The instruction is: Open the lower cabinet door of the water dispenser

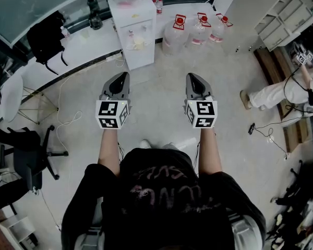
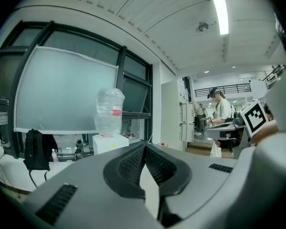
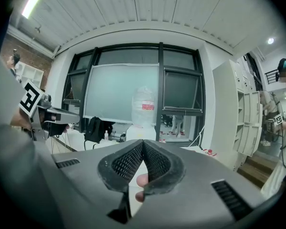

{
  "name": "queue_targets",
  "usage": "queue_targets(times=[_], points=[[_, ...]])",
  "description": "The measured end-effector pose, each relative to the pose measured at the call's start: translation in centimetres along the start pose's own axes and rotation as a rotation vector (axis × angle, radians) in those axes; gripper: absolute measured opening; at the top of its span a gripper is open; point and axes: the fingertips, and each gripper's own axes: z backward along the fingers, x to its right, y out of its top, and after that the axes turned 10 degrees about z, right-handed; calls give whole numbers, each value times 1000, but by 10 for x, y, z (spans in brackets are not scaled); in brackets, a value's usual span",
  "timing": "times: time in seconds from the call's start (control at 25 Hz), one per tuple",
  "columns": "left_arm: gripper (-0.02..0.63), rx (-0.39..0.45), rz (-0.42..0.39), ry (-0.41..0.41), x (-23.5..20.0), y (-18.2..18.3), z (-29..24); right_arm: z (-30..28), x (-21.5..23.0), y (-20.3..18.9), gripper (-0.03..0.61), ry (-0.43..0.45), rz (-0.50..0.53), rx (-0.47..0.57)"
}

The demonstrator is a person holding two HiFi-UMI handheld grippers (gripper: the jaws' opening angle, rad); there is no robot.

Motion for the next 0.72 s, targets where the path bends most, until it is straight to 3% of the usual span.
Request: queue_targets(times=[0.4,0.72], points=[[12,-43,20,-4,-27,-18,-28,-36,0,-17,15,-3,1,-47],[12,-102,27,14,-49,-27,-112,-119,39,-33,15,41,-19,-86]])
